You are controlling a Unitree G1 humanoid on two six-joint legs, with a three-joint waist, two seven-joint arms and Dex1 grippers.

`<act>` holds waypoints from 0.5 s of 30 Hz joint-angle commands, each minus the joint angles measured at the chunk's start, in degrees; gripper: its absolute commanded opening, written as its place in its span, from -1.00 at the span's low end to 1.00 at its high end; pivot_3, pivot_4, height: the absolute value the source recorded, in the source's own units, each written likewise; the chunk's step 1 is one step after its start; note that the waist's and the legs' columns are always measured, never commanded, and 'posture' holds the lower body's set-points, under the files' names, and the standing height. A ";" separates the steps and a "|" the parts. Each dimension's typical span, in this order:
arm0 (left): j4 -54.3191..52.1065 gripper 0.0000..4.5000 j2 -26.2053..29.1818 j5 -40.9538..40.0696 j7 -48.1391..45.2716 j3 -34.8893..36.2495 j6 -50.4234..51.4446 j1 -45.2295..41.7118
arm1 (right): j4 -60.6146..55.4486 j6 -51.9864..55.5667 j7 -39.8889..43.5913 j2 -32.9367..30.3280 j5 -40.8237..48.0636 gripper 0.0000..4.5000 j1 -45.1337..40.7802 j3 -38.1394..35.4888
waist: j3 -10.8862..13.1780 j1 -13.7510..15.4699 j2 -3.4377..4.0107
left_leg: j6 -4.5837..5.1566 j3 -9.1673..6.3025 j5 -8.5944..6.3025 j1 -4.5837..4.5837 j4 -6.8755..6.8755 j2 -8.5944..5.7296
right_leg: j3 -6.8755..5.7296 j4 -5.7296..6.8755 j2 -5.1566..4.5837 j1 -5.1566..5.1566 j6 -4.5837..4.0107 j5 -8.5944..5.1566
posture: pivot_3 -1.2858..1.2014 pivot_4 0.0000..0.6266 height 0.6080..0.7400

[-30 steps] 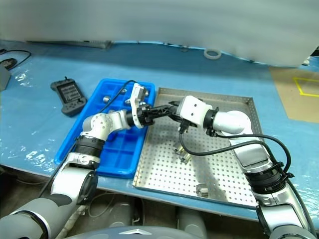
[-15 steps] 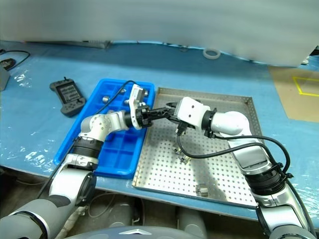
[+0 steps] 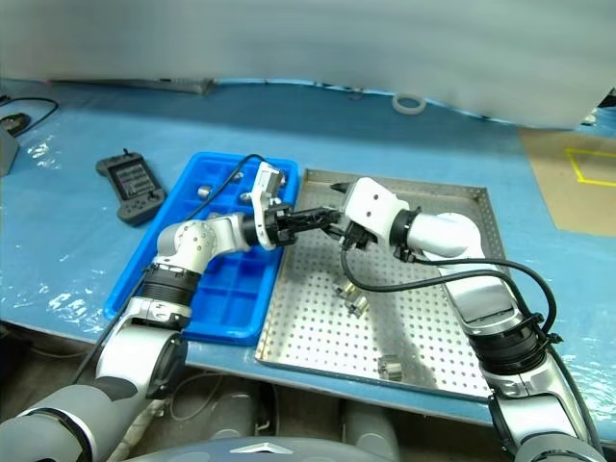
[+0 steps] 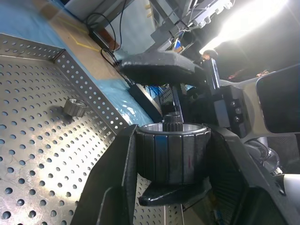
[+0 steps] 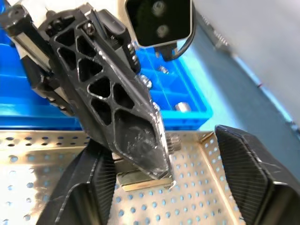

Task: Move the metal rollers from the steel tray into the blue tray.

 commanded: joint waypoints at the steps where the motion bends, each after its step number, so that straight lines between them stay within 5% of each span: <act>1: -2.96 -0.23 0.43 -0.77 0.94 1.80 -0.37 -0.24 | -1.49 -0.19 0.67 -1.24 0.97 0.42 0.29 -1.84 | 0.00 0.01 0.00 | 0.00 0.00 0.00 0.00 0.00 0.00 | 0.00 0.00 0.00 0.00 0.00 0.00 | -0.11 -0.52 1.00; 15: -19.65 -0.23 17.00 -6.62 5.42 16.17 0.48 7.36 | -0.18 -2.82 3.76 -4.28 0.48 0.42 7.05 -0.40 | 0.01 0.10 0.02 | -0.20 0.00 -0.10 0.01 -0.08 0.01 | -0.01 -0.03 0.01 -0.02 0.00 0.00 | -0.04 -0.52 1.00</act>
